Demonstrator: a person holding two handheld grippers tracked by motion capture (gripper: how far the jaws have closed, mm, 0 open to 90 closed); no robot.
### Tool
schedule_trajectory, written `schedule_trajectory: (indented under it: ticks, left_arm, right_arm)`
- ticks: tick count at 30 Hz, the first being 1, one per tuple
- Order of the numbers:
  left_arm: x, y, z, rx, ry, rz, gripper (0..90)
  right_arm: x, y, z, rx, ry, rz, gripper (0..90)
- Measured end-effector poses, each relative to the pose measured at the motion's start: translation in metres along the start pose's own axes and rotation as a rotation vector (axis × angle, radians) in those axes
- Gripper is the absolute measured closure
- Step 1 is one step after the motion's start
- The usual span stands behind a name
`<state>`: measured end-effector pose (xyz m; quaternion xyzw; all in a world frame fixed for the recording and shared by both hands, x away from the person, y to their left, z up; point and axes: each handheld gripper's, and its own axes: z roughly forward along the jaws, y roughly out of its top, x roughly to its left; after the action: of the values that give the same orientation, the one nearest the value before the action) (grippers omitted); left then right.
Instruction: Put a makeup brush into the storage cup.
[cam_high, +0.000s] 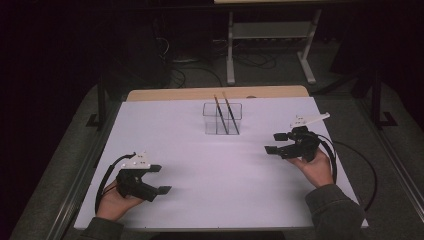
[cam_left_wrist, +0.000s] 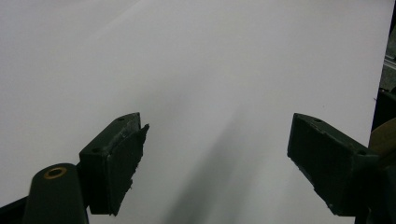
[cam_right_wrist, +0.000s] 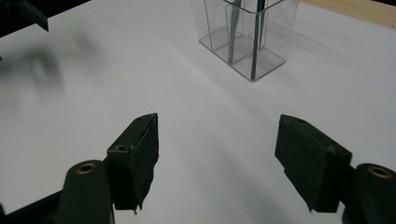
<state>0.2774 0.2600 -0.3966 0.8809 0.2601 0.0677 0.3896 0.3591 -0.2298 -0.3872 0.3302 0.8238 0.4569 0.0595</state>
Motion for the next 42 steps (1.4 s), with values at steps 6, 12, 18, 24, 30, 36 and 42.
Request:
schedule_trajectory:
  ticks: [6,12,18,24,30,36,42]
  left_arm:
    - [0.001,0.000,0.000,-0.004,-0.004,0.001,17.6]
    - [0.001,0.000,0.000,-0.001,0.001,0.001,17.6]
    - [0.001,0.000,-0.001,-0.001,0.005,-0.002,17.6]
    - [0.002,-0.001,-0.002,-0.006,0.011,-0.002,17.7]
    - [0.002,-0.001,-0.002,-0.015,0.019,-0.015,17.7]
    - [0.002,0.000,-0.005,-0.039,0.037,-0.018,17.7]
    - [0.000,-0.001,-0.007,-0.056,0.053,-0.035,17.8]
  right_arm:
    - [0.003,-0.004,-0.001,-0.005,0.002,-0.004,28.5]
    - [0.007,-0.008,-0.002,0.000,0.003,-0.003,28.0]
    - [0.010,-0.012,-0.002,0.007,0.005,-0.008,27.5]
    - [0.013,-0.019,-0.004,0.003,0.006,0.002,27.2]
    - [0.014,-0.023,-0.007,-0.006,0.002,0.001,26.8]
    - [0.017,-0.030,-0.008,-0.011,-0.001,0.005,26.3]
    - [0.022,-0.035,-0.010,-0.021,-0.008,0.002,25.7]
